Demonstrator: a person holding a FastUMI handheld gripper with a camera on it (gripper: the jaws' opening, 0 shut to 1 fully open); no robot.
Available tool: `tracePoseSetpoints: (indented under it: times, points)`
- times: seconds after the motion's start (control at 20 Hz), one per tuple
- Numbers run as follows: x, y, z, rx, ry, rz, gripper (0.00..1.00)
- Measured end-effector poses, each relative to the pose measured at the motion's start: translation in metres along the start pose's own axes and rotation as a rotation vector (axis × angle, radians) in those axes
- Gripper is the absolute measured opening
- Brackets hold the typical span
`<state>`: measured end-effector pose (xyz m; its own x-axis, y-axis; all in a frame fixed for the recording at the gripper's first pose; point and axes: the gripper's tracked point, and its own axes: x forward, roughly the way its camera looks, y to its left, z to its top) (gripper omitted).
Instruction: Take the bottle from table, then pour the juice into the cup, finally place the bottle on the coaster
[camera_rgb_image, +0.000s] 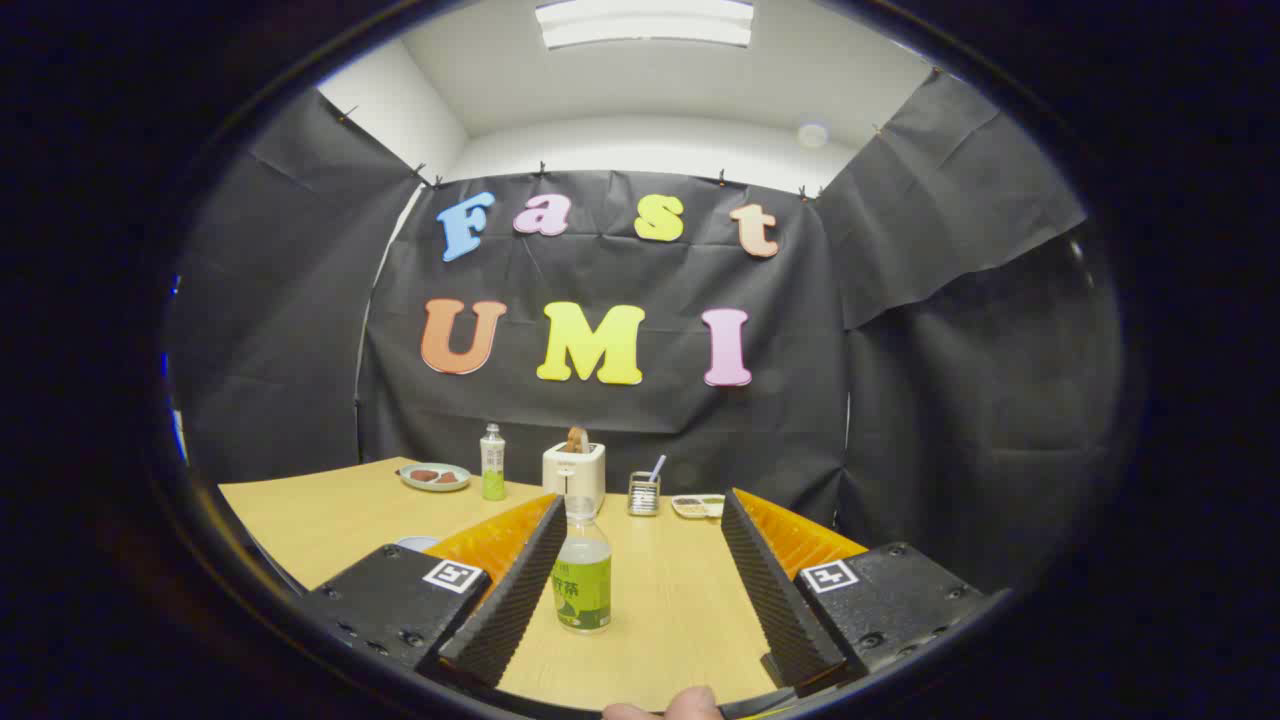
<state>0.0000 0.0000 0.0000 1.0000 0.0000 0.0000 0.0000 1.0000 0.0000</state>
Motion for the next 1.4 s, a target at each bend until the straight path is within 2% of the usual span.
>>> tracePoseSetpoints:
  times: [0.65,1.2,1.4]
  points:
    - [0.003,0.009,-0.011,0.008,0.044,0.019,1.00]
    - [0.002,0.039,-0.009,0.009,0.051,0.073,1.00]
    - [0.012,0.048,-0.023,0.032,0.091,0.108,1.00]
